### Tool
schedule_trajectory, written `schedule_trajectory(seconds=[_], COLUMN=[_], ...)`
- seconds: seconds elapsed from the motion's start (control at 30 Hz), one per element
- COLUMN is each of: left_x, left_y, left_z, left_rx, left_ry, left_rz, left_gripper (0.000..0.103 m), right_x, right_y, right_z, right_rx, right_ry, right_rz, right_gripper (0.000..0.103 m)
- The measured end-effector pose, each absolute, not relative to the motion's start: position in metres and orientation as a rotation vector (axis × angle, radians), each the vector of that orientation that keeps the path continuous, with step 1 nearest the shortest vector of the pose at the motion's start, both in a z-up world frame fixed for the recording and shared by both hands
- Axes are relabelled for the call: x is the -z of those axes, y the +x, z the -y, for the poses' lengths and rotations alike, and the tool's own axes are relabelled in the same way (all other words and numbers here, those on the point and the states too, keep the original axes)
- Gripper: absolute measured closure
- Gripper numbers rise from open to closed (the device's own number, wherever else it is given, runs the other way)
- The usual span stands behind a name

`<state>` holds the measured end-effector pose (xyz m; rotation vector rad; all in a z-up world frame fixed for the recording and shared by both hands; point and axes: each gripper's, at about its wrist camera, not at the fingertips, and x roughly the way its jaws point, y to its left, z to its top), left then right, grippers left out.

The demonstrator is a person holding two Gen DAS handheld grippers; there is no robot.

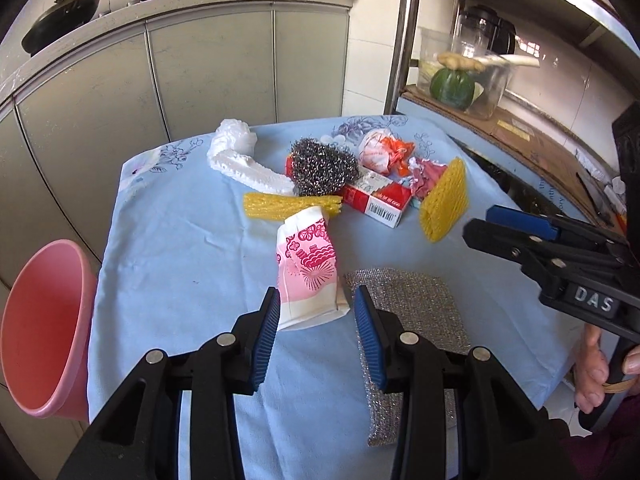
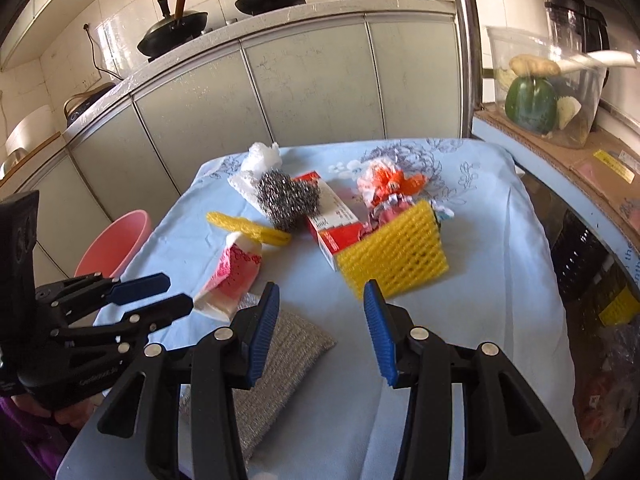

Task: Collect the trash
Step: 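Grasp the pink-printed paper cup with the left tool while the right tool grasps the silver scouring pad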

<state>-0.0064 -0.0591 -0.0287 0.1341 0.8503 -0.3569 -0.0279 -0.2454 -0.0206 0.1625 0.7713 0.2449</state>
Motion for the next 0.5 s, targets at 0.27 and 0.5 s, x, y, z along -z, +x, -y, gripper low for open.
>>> schedule_trajectory(seconds=[0.27,0.5], left_x=[0.041,0.040], left_y=[-0.004,-0.009], left_z=[0.072,0.070], left_rx=[0.367,0.366], left_ry=[0.203,0.228], left_rz=[-0.844,-0.809], left_gripper=[0.085,0.094], right_x=[0.034,0.046], right_y=[-0.041,-0.046], right_z=[0.251,0.244], right_rx=[-0.292,-0.346], right_ry=[0.186,0.226], right_rz=[-0.868,-0.946], right_gripper=[0.058,0.058])
